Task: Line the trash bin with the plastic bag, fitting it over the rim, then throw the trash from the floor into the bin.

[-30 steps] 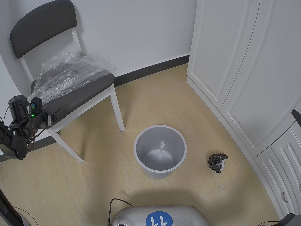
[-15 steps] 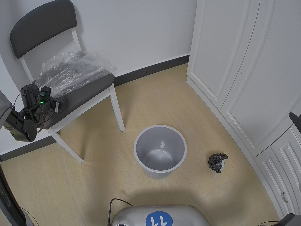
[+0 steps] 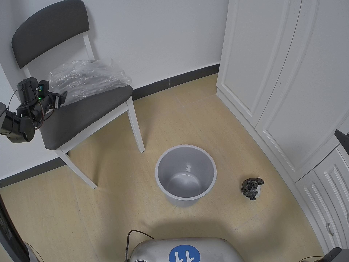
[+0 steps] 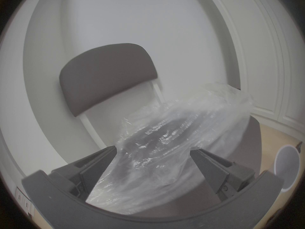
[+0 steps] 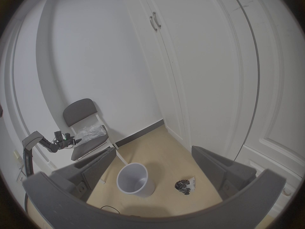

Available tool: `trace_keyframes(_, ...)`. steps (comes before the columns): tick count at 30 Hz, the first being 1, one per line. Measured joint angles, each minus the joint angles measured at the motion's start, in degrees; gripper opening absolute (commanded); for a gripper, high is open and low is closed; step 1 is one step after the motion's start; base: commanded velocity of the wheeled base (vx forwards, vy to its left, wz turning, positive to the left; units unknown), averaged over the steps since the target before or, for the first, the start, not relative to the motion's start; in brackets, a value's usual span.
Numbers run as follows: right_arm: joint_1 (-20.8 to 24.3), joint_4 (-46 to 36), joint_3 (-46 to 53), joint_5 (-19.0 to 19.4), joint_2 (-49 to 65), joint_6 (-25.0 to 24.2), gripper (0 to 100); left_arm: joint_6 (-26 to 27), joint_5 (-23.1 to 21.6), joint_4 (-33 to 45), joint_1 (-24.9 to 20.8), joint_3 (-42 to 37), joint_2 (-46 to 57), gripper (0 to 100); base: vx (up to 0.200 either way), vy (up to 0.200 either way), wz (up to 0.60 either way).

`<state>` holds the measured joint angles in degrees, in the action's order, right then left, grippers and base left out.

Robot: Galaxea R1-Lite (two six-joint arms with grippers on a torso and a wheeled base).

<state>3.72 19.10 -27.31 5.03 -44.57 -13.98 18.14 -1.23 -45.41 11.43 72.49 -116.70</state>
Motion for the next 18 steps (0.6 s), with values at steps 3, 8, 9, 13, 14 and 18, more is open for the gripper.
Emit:
trace_keyframes(3,0.0,0.0,0.0,0.0,0.1,0.0,100,-1.3,0.1,1.8,1.1,2.2,0.4,100,0.000,0.000,0.00)
trace_keyframes(8,0.0,0.0,0.0,0.0,0.1,0.0,100,-3.1,0.0,4.7,1.9,3.3,1.5,100,0.000,0.000,0.00)
trace_keyframes(9,0.0,0.0,0.0,0.0,0.1,0.0,100,-3.3,0.0,5.1,2.0,3.5,1.7,100,0.000,0.000,0.00)
trace_keyframes(13,0.0,0.0,0.0,0.0,0.1,0.0,100,-3.6,0.0,5.5,2.0,3.9,2.0,100,0.000,0.000,0.00)
trace_keyframes(14,0.0,0.0,0.0,0.0,0.1,0.0,100,-3.6,0.1,5.5,2.0,3.9,2.0,100,0.000,0.000,0.00)
trace_keyframes(18,0.0,0.0,0.0,0.0,0.1,0.0,100,-3.7,0.1,5.1,1.7,2.8,2.0,100,0.000,0.000,0.00)
